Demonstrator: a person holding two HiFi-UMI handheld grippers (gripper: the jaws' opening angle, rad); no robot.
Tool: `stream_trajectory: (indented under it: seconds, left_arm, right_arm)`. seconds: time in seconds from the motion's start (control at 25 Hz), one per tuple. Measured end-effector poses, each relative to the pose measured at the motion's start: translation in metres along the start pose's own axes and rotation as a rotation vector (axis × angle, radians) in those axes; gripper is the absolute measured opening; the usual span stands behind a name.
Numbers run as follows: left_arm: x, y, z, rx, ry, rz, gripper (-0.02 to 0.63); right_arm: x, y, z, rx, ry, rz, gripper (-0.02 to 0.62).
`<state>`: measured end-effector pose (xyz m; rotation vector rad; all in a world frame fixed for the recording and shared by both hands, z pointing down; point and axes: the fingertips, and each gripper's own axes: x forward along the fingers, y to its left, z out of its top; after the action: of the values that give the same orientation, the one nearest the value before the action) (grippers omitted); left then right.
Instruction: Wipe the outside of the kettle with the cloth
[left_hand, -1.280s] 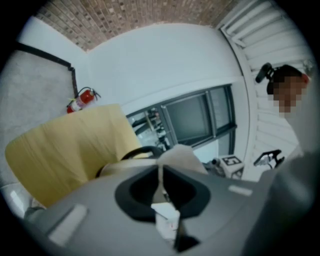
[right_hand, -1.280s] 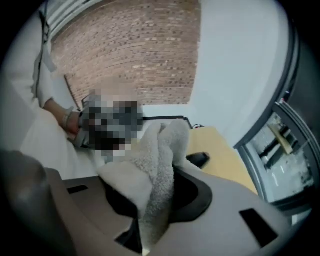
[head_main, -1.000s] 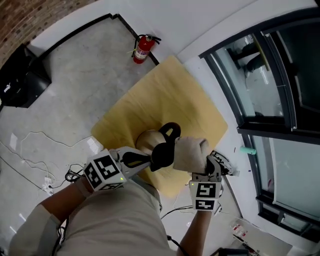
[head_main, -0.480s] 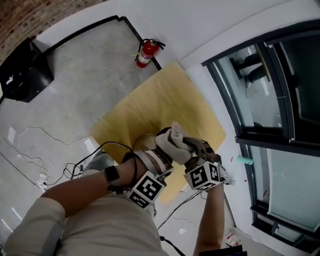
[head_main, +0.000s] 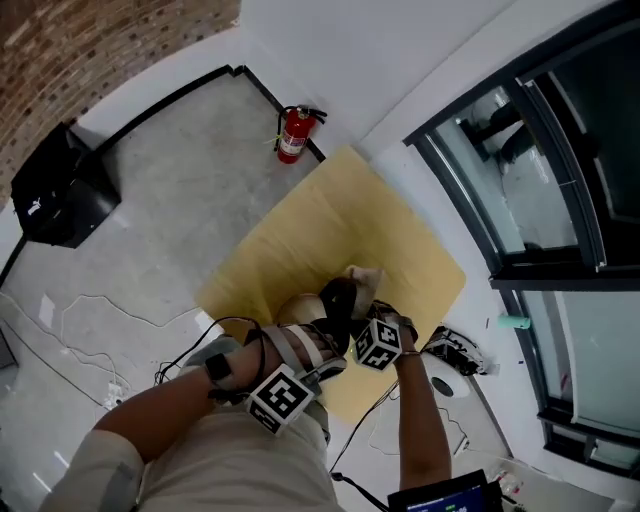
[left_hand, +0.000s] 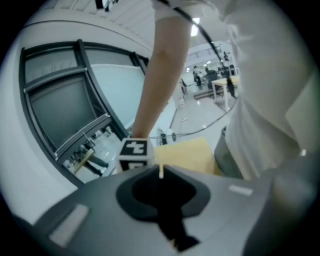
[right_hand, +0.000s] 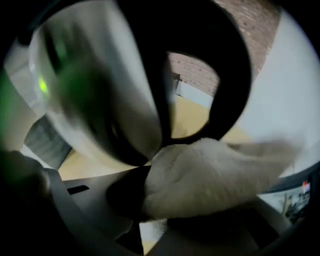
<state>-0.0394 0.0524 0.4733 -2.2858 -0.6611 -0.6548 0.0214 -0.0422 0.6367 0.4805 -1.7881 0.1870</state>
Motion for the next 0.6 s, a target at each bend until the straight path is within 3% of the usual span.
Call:
stream_trajectory:
  seconds: [0.08,0.24,0.36,0.44,0.52,0.6]
  left_arm:
    - [-0.012,-0.014,-0.001,0.043,-0.027,-0.050,0.021]
    - [-0.020,-0.020,-0.003,0.072,-0.046,-0.083,0.018]
    - [-0.020,-0.018,-0.004,0.068,-0.040,-0.099,0.012]
    - [-0.017,-0.017,-0.002,0.071,-0.037,-0.098,0.012]
    - [-0.015,-0.015,0.000,0.062,-0.034,-0.093,0.012]
    - [-0.014,-0.013,0.002,0.052,-0.028,-0.092,0.012]
  right_arm:
    - [-0.020,0.019,0.012,0.013,-0.086,-0.022,0.092]
    - [-0.101,0.009,0.055,0.198,-0.417,-0.051,0.092]
    - [-0.137,-0.006,0.067,0.158,-0.484,-0.081,0.092]
    - [-0.180,-0.036,0.082,0.284,-0.721,-0.125,0.092]
    - [-0.204,-0.057,0.096,0.441,-0.922,-0.076,0.092]
    - [-0.180,-0.058,0.100,0.466,-0.928,0.045,0.092]
